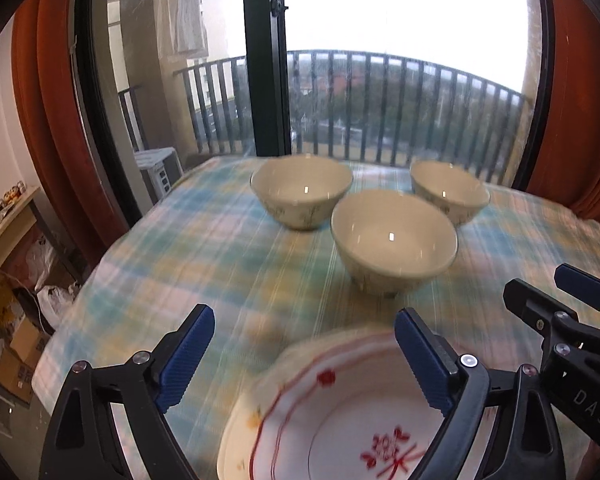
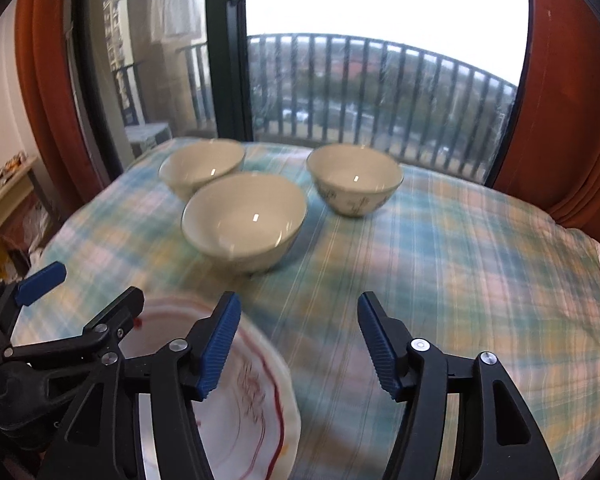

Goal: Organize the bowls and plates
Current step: 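Move both grippers to the large green-rimmed cream bowl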

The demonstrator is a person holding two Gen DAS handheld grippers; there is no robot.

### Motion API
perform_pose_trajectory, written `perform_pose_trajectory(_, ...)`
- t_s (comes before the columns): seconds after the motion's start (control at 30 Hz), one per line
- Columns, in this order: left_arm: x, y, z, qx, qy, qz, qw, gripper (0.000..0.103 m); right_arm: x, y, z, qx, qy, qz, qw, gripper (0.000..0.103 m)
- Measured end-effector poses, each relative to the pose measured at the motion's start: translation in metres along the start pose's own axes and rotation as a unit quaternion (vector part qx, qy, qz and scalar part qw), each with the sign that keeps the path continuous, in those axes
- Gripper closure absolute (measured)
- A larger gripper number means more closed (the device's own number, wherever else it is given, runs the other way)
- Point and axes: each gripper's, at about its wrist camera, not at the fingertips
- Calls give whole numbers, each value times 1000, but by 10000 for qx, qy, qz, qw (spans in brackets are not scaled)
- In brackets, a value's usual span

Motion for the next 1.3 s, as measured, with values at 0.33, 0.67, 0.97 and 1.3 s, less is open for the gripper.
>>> perform_pose_trajectory(0.33,-3,-42,-38,-40,-106,-157,9998,16,-11,-41,-36,-66,13,-333,9994,34)
perform_pose_trajectory(0.67,-2,-62,-80,191,22,-166,9997,25,-13,-58,-78,54,27,-578,9983,34)
perform_pose_trajectory(0.97,-7,-55,-115,760,295,-322,9961,34,-5,-58,-111,330,-222,-573,9976,37)
perform_pose_trajectory(1.3,-19,-54,-127,956,520,-476,9929,54,8,-58,-129,621,-393,-350,9967,67)
Point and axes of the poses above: each gripper's, at about its wrist camera, not at the fingertips, and z roughly against the way its jaws point, x to its left, y to its underside, and after that the axes turned 8 degrees about y, right-handed
